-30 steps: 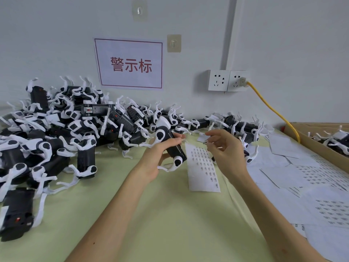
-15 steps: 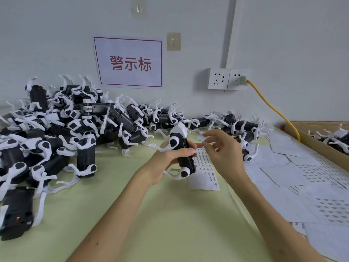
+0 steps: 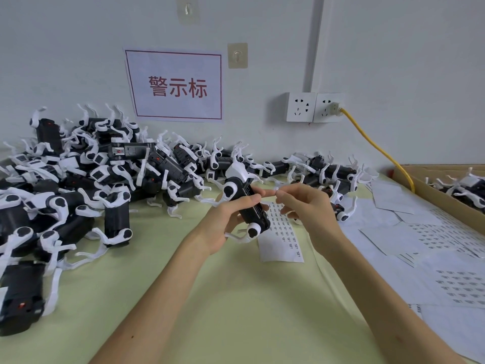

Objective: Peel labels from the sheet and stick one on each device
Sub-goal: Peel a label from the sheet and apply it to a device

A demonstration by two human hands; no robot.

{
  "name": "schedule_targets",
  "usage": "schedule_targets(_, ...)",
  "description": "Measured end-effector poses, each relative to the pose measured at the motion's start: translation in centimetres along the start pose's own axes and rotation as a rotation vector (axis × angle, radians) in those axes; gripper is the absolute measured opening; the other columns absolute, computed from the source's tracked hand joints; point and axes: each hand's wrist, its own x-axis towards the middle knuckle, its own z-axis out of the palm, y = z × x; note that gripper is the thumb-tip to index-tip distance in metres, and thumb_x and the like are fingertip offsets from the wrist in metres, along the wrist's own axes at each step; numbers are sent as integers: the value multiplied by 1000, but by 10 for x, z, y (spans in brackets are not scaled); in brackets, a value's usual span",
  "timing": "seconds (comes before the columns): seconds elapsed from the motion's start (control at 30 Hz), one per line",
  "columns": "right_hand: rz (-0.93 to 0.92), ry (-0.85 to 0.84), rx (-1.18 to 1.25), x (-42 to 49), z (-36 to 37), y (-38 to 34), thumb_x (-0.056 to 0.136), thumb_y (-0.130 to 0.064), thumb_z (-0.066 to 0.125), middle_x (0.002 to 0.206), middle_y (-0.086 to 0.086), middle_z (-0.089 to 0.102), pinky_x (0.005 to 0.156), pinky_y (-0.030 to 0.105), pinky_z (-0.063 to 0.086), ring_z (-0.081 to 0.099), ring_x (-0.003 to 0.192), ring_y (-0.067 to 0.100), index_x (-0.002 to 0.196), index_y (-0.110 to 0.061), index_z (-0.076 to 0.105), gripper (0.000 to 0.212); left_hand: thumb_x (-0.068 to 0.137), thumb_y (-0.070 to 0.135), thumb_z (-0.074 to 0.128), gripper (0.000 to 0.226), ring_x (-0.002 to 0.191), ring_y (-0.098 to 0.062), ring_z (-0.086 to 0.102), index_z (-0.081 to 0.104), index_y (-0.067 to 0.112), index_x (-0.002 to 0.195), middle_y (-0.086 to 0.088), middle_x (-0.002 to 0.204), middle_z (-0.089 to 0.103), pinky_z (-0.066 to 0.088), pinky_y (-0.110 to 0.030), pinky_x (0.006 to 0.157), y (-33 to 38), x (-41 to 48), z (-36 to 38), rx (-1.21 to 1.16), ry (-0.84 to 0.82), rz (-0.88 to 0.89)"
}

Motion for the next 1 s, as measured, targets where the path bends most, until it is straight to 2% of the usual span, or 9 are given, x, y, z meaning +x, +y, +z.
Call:
schedule_targets(0.1,18,-11,20,0,-1,0,92,-17,74,79,-1,72,68,25,49,63,67,10,90,-11,75,7,77,34,76,27,104,-21,68,69,20,99,-8,129,71,56,-29,87,0,-1,0,2,1,-2)
schedule_targets(0.27,-99,21,-26,-2,3,-1,90,-10,76,69,-3,66,59,17,46,58,61,10,78,-12,72,13,79,35,78,46,105,-20,69,65,12,117,-6,126,73,57,-35,94,-3,3,0,29,94,-29)
schedule_targets(0.4,-102,-54,25,-4,5,-4,90,-18,77,80,-4,72,67,23,49,64,69,10,93,-20,72,6,84,42,74,35,104,-19,69,71,17,107,-6,125,72,57,-35,94,-4,6,-1,-1,178,-39)
schedule_targets(0.53,-35,-168,-116,-8,9,0,76,-46,83,105,-11,73,85,28,52,68,100,4,131,-37,54,63,82,54,68,47,105,-21,67,69,17,111,-6,118,72,54,-35,95,-4,8,-3,-59,237,-30)
schedule_targets(0.63,-12,-228,-115,-10,15,6,78,-44,86,112,-11,72,94,33,51,67,109,4,142,-39,43,77,79,64,64,60,108,-21,67,69,19,118,-6,118,71,54,-38,97,-5,8,-1,-53,262,-13)
schedule_targets(0.7,0,-254,-94,-10,18,6,76,-45,86,114,-13,72,95,30,49,68,108,4,143,-41,41,81,79,68,60,62,112,-22,69,70,22,119,-6,119,72,58,-34,92,-7,9,1,-45,275,-17)
schedule_targets(0.8,-2,-262,-112,-13,20,5,74,-48,85,121,-12,69,89,25,49,69,106,6,141,-46,42,80,81,71,53,62,106,-18,71,68,25,120,-5,117,72,58,-23,72,-9,9,5,-32,278,-30)
schedule_targets(0.9,-19,-177,-16,-12,21,4,79,-34,87,118,-5,71,89,27,50,71,104,13,139,-38,47,72,79,73,51,68,111,-16,70,66,23,123,-3,120,74,57,-32,85,-9,11,5,-3,250,-56)
schedule_targets(1.0,-9,-37,156,-10,19,-2,71,-35,85,112,-1,74,86,25,50,73,101,13,130,-35,54,67,84,57,68,59,115,-17,65,67,19,129,-5,131,70,51,-33,92,-10,10,6,99,187,-77)
